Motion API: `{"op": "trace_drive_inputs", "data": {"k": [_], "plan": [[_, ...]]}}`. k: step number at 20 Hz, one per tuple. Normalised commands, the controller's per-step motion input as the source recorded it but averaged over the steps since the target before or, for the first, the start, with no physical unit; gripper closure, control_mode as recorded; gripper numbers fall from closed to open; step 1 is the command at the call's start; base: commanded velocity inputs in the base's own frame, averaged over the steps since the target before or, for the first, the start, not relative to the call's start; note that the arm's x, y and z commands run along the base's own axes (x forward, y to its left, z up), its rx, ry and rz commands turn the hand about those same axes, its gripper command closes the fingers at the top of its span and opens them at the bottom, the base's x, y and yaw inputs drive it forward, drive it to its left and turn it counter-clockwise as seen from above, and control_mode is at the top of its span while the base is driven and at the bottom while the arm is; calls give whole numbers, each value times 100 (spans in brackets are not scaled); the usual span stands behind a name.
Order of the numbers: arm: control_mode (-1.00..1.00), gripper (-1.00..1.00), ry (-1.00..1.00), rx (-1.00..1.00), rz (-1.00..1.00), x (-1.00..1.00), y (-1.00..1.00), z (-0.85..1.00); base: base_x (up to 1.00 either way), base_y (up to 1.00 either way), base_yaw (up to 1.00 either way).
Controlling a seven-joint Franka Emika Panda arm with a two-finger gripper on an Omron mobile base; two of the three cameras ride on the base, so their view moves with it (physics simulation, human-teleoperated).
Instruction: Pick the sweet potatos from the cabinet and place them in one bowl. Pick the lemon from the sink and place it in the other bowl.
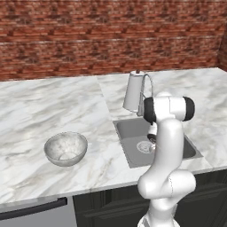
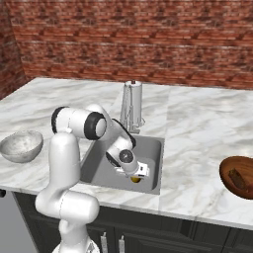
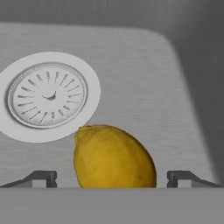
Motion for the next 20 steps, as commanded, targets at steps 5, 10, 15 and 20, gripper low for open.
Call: {"op": "trace_drive_inputs", "data": {"k": [5, 10, 15, 20], "plan": [[-100, -100, 0, 0, 0, 23, -4, -3, 0, 0, 0], [-100, 100, 0, 0, 0, 9, -2, -6, 0, 0, 0], [-100, 100, 0, 0, 0, 0, 0, -2, 0, 0, 0], [-100, 100, 0, 0, 0, -1, -2, 3, 0, 0, 0]]}}
